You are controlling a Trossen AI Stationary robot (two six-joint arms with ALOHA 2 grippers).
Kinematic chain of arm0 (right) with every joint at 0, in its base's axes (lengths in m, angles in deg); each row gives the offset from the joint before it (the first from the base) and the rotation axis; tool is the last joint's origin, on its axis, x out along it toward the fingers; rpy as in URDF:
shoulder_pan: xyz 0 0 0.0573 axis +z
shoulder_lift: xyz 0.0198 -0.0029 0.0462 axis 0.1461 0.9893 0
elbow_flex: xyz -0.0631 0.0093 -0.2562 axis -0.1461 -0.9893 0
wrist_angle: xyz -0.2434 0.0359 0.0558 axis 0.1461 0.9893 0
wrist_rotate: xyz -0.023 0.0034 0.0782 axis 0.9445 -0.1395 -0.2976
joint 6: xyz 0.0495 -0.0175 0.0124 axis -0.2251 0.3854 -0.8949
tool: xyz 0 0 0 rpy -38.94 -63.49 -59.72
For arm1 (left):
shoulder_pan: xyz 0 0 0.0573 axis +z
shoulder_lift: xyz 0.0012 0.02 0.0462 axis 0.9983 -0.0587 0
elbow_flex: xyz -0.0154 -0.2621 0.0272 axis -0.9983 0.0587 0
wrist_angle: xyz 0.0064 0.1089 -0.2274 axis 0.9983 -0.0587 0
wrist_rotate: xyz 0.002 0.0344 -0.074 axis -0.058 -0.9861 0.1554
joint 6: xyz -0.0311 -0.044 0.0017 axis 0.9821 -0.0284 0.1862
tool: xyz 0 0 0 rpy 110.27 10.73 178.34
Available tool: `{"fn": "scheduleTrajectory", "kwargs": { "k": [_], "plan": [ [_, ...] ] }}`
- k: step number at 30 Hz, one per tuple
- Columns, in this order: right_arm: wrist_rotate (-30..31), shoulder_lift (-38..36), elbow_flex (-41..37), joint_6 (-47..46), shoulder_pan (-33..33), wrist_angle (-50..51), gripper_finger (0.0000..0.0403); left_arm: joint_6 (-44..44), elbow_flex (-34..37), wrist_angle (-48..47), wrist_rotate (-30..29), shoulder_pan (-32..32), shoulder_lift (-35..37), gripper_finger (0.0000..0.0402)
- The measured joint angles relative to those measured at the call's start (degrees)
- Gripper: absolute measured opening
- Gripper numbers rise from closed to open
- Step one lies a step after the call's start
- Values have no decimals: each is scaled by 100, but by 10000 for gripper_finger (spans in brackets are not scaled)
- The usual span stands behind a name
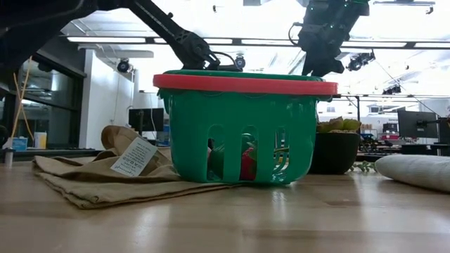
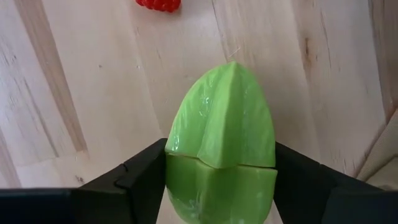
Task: Pick and placing Produce into tupperware
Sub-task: Put the green starfruit into the green basket
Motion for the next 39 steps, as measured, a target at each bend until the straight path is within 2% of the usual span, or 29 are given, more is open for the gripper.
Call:
{"fn": "scheduleTrajectory", "kwargs": {
  "k": [7,16,28,39],
  "plan": [
    [1,-1,0,1,1,1,167,35,-2,-37,-5,-4,0,234],
    [1,-1,0,32,0,-49,167,55,-174,-370,-305,-4,87,234],
    [-172,-185,48,19,-13,-498,167,188,-1313,-733,-305,-4,90,234],
    [-130,-632,1235,181,-594,-489,167,475,-2374,-1348,-260,-12,90,234]
  ]
}}
